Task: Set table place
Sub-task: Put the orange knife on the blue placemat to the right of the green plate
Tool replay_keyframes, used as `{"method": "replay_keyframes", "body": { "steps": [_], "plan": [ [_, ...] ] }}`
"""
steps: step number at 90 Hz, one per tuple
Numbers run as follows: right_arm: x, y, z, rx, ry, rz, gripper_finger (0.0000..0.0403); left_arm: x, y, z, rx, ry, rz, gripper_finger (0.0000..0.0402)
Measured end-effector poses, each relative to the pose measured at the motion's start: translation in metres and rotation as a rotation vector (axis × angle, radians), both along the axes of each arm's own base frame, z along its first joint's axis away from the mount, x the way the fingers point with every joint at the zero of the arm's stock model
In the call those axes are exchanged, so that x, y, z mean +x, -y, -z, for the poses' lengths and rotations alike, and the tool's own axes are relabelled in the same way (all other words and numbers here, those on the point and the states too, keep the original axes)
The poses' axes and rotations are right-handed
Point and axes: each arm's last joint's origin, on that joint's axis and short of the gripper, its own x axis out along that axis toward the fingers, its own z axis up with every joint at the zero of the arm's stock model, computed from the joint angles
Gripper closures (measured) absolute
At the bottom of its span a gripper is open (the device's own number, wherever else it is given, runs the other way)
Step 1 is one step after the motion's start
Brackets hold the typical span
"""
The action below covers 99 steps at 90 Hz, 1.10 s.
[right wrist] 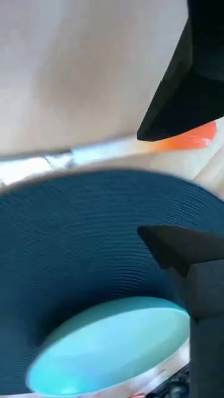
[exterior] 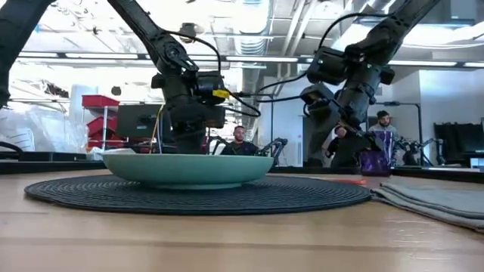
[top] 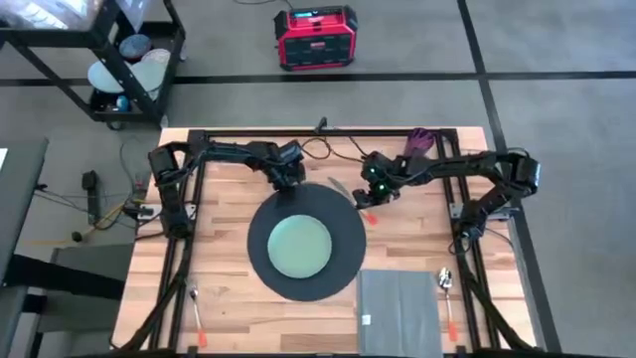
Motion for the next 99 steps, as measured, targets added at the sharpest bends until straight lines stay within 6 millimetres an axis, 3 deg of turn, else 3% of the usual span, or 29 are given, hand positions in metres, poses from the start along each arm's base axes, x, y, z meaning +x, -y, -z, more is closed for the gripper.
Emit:
{"method": "replay_keyframes", "body": {
  "steps": [31,63,99],
  "plan": [
    [-0.015,-0.009,0.008,-0.122,-0.233,-0.030,0.0184,0.001,0.000,0.000,-0.004,0.012,0.005,0.0401],
    [-0.006,-0.023,0.007,-0.135,-0.184,-0.062,0.0184,0.001,0.000,0.000,-0.001,0.015,0.008,0.0401],
    [0.007,-0.036,0.030,-0.113,-0.231,-0.095,0.0186,0.001,0.000,-0.001,-0.002,0.014,0.008,0.0401]
  ]
}}
